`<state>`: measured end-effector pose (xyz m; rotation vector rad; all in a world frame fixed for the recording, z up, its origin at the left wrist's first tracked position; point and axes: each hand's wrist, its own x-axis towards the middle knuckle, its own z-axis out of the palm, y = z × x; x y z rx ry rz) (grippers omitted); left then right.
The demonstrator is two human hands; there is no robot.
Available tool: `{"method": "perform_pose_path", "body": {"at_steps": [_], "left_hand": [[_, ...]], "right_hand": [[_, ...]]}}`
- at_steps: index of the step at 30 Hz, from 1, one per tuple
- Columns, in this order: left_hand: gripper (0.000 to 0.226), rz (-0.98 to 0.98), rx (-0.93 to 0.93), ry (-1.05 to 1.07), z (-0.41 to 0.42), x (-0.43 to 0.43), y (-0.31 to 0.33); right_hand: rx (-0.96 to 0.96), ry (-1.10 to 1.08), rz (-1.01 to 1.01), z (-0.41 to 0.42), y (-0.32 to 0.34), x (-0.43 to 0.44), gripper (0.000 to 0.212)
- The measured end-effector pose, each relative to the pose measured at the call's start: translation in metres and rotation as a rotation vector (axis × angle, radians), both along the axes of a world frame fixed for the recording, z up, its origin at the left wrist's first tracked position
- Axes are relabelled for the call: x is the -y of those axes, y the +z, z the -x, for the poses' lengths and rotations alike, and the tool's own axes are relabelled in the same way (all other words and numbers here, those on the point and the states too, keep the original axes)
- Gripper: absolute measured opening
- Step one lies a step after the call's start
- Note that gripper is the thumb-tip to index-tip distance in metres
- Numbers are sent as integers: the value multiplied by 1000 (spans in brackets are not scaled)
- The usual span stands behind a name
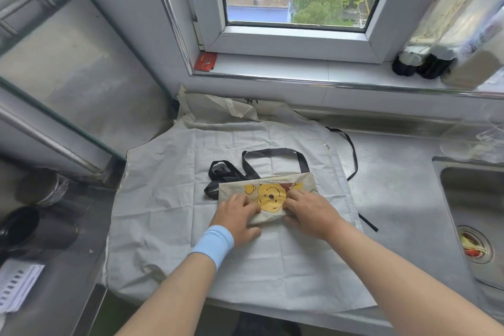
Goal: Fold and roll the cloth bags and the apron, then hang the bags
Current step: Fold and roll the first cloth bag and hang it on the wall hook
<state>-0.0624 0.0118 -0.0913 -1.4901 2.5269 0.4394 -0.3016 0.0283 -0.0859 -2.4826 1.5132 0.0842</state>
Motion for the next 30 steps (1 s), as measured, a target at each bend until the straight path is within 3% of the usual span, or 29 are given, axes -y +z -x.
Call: {"method": "perform_pose_path", "body": {"at_steps": [6,15,19,22,24,27,30], "left_hand": [[25,-36,-93,194,-16,13,7],[26,-83,-126,339,-24,23,10],[19,272,79,290,-5,22,14],[17,495,-107,13,21,11,7],[23,426,-140,-107,34,3,-3],[54,171,0,-74,37,-5,-16],[63,86,58,-150,28,2,-26]], "right_hand": [[-79,-134,-40,-6,1,15,40],[-93,-292,-74,-14,-6,38,35],[-187,-207,197,-18,-6,37,16],[-187,-148,364,-27,-11,34,24],[-129,-124,351,-34,-16,33,28],[-23,-191,84,-31,-24,33,51],[-36,-271,-50,-10,-36,33,60]]}}
